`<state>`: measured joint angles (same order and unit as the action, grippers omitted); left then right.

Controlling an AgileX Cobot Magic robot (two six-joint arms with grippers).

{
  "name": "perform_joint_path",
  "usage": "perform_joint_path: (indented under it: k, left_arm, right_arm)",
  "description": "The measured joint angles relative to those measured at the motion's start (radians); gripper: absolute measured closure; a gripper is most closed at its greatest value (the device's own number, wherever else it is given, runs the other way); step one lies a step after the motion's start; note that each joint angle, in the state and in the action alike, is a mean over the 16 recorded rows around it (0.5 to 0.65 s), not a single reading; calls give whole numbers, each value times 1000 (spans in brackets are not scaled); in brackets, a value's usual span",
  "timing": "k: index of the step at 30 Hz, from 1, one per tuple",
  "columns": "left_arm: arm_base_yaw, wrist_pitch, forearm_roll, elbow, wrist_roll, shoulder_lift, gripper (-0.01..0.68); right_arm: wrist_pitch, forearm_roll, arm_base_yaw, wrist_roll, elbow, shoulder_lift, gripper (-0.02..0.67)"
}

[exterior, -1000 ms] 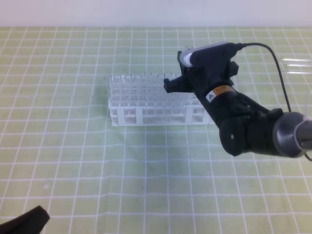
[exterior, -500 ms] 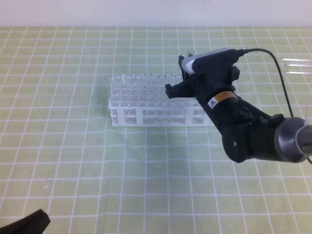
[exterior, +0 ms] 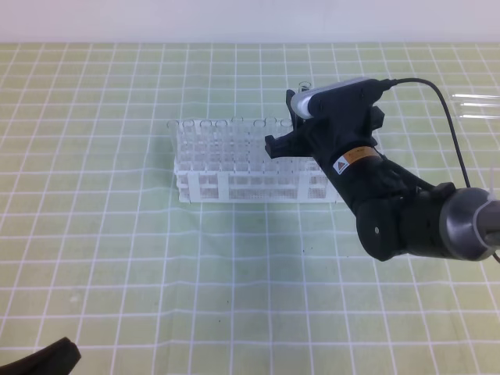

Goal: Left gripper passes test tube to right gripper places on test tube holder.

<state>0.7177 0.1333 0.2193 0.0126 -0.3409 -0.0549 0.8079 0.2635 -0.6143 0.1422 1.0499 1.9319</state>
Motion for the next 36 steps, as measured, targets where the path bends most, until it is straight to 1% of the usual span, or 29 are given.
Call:
perform_joint_path:
  k: [36]
  left_arm:
    - [0,-2,0,2,0,0,675]
  right_arm:
    - [-11,-26,0,-5,0,-2,553]
